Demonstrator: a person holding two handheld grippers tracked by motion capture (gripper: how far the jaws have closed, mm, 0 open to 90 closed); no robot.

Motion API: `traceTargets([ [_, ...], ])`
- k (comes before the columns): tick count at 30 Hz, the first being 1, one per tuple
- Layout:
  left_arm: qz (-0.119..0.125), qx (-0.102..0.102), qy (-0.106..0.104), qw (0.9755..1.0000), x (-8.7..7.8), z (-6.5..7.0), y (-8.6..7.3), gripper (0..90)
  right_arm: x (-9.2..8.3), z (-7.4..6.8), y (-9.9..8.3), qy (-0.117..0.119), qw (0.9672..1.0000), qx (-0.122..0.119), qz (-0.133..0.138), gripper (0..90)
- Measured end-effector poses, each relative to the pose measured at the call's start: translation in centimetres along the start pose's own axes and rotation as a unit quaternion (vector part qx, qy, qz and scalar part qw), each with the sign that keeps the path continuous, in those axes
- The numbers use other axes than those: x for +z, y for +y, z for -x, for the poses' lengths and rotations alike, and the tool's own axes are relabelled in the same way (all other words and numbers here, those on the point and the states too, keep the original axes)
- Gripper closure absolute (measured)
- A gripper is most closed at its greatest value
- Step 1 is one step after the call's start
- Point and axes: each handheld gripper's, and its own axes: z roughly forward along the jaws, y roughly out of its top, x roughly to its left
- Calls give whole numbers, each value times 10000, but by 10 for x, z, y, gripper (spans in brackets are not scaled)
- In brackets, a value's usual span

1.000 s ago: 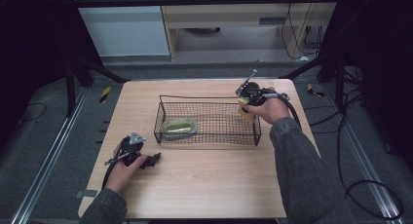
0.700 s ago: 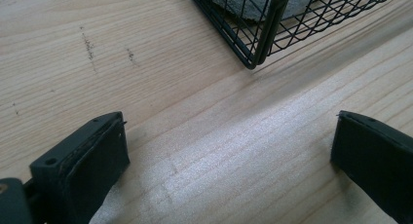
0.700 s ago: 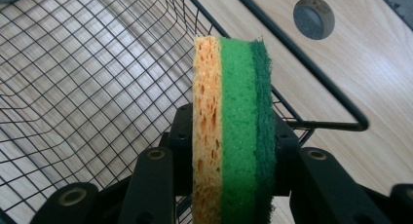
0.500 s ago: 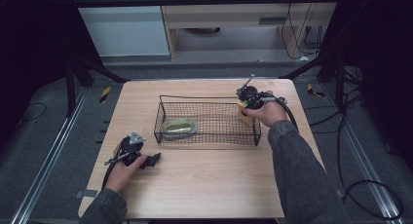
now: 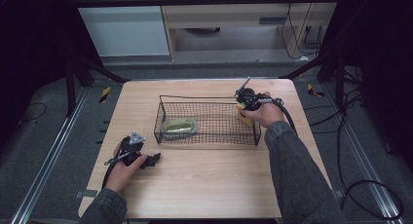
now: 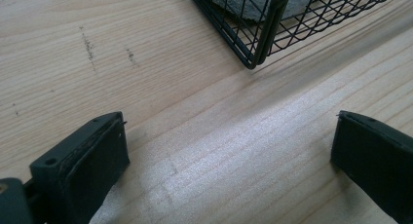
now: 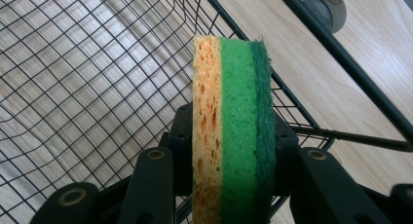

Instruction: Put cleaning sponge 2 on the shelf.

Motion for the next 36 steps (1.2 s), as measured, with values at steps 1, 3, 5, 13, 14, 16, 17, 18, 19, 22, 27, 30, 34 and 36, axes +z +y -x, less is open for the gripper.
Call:
traceTargets([
  [1, 0, 1, 0, 10000, 0, 0, 0, 0, 0, 0, 0, -5, 10000, -5, -5, 645],
  [3, 0, 1, 0, 10000, 0, 0, 0, 0, 1, -1, 1, 4, 10000, 3, -4, 644],
  [5, 0, 1, 0, 10000, 0, 0, 0, 0, 2, -1, 1, -19, 10000, 22, -23, 644],
  [13, 1, -2, 2, 10000, 0, 0, 0, 0, 3, -1, 1, -17, 10000, -4, -50, 631],
  [14, 2, -3, 2, 10000, 0, 0, 0, 0, 2, -1, 1, -17, 10000, -1, -51, 624],
  [16, 1, -2, 1, 10000, 0, 0, 0, 0, 1, -1, 1, -14, 10000, 41, -49, 601],
  [17, 1, -3, 1, 10000, 0, 0, 0, 0, 1, -1, 1, -4, 10000, 81, -34, 601],
  [18, -1, -2, 1, 10000, 0, 0, 0, 0, 0, -1, 2, 1, 10000, 67, -18, 604],
  [19, -1, -1, 1, 10000, 0, 0, 0, 0, 0, -1, 1, 0, 10000, 50, -19, 605],
  [22, 0, -1, 1, 10000, 0, 0, 0, 0, -2, -1, 2, 39, 10000, 68, -1, 607],
  [27, 1, -4, 1, 10000, 0, 0, 0, 0, -5, -2, 2, 64, 9999, 72, 33, 627],
  [30, 2, -2, 1, 10000, 0, 0, 0, 0, -8, -3, 1, 45, 10000, 42, 75, 615],
  [34, 2, -1, 2, 10000, 0, 0, 0, 0, -14, -5, 1, 83, 9998, 43, 147, 578],
  [36, 2, -4, 0, 10000, 0, 0, 0, 0, -17, -6, 1, 88, 9998, 28, 186, 574],
])
